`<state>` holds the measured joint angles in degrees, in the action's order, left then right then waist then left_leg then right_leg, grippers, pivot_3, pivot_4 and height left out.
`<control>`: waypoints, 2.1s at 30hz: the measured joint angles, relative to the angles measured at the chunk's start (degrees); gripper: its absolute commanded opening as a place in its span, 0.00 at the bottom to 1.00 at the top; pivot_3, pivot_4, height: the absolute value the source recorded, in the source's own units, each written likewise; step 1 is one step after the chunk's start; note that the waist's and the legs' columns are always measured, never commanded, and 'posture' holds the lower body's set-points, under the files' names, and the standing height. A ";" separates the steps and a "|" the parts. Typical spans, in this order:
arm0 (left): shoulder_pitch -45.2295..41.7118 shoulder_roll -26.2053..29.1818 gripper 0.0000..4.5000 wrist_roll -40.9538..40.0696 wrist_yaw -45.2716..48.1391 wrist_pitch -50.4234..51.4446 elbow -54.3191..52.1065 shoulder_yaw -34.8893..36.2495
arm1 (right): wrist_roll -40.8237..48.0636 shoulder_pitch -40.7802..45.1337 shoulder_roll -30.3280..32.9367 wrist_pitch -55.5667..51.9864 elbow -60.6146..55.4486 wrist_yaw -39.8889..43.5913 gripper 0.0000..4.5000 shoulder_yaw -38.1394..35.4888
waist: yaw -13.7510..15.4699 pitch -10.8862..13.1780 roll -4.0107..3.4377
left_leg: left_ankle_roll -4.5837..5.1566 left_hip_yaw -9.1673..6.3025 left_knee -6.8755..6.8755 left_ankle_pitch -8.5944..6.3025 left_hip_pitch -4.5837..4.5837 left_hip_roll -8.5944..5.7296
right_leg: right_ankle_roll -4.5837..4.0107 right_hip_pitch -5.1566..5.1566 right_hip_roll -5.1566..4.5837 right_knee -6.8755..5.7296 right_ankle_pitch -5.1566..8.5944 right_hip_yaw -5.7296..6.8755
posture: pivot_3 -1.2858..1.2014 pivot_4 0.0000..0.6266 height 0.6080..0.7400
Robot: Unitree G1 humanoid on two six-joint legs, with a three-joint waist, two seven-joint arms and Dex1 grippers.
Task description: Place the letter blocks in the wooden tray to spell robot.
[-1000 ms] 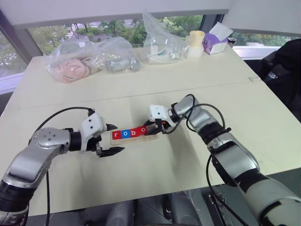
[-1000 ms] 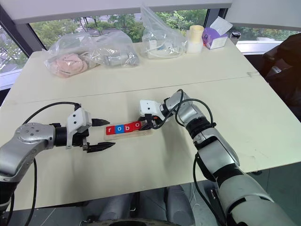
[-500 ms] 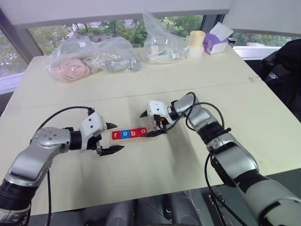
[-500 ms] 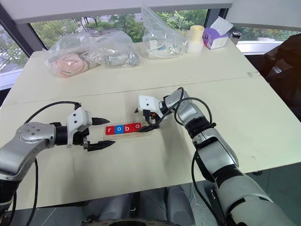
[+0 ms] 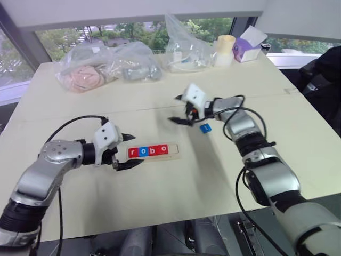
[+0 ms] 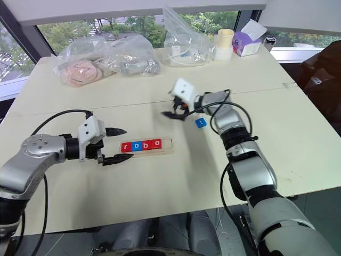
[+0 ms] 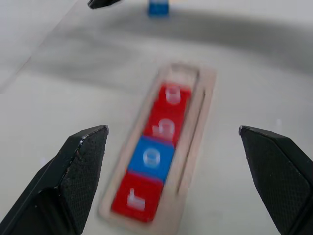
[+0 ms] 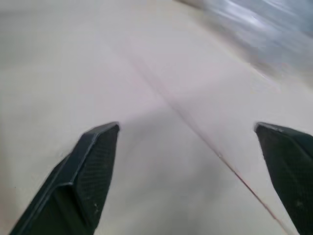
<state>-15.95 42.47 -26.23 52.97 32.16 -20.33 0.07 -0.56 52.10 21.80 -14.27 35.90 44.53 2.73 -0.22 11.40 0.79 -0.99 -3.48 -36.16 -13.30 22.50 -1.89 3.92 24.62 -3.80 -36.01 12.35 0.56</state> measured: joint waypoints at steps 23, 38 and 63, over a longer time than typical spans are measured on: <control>-5.60 -3.62 1.00 0.58 -3.47 1.18 1.31 -2.43 | 4.01 -20.86 -9.17 -37.65 -34.83 -27.53 0.99 -5.88 | -0.98 -0.01 -0.02 | 0.03 0.24 0.00 0.00 -0.11 0.48 | -0.25 0.07 0.61 -0.03 -0.03 -0.06 | 0.52 0.24 1.00; -4.00 -3.62 1.00 0.76 -4.41 1.17 1.11 -2.42 | 4.22 -20.45 -9.69 -35.33 -33.42 -28.66 0.26 -2.36 | -0.88 -0.01 -0.02 | 0.03 0.22 -0.02 0.00 -0.12 0.50 | -0.26 0.07 0.62 -0.03 0.01 -0.06 | 0.52 0.24 1.00; -4.66 -2.03 1.00 3.40 4.43 -1.27 -0.02 -10.45 | 8.16 -33.22 -27.02 -77.81 -75.89 -41.36 0.60 -13.92 | -0.85 0.00 -0.03 | 0.02 0.17 0.14 -0.01 0.04 0.53 | -0.27 0.26 0.53 0.12 0.06 -0.04 | 0.52 0.24 1.00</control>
<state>-20.61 40.44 -22.83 57.39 30.89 -20.35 -10.38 7.60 18.87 -5.22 -92.08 -39.98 3.16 -11.18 -1.07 11.40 0.76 -0.97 -3.31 -36.02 -13.31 22.53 -1.36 3.65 24.88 -3.27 -35.89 12.41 0.52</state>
